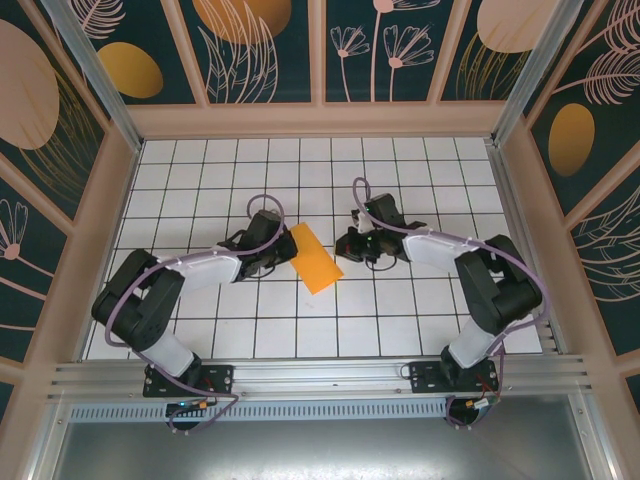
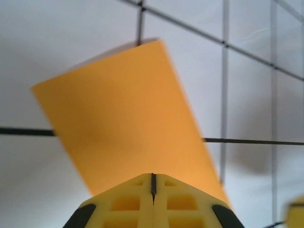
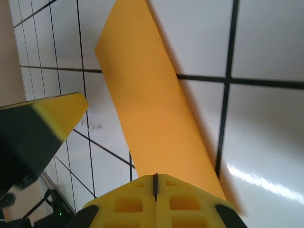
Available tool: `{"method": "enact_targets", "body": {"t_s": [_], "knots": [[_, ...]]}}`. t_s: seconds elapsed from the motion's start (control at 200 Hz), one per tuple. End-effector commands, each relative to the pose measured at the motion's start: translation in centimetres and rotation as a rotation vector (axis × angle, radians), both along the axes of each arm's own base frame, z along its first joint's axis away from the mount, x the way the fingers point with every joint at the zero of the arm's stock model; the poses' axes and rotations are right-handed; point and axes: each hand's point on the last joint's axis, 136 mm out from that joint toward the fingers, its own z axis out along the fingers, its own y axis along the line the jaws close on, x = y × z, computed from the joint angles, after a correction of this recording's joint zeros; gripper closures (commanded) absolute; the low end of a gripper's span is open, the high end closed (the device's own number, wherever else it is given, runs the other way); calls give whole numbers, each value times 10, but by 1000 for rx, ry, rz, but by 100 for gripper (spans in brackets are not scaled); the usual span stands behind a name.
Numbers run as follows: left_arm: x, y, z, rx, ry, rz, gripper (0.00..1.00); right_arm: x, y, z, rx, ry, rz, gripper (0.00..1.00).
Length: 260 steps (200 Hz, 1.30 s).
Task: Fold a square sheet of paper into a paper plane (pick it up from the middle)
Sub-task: Rotate the paper at the center of the table, then first fold in half a square sheet of paper at the center of the table.
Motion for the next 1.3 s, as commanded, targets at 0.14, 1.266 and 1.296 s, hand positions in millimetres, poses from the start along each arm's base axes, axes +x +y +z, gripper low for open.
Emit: {"method": "enact_targets", "body": {"t_s": [0.14,1.266,1.296], "knots": [[20,-52,39,-166,-102,-177,95,29,17,-11,37,50,-88,100],[24,-60,-52,-70,85,-199,100,21,27,-60,-51,161,-50,100],[24,-59,-54,-63,91,-194,100,21,27,-60,-53,162,-49,100]]}}
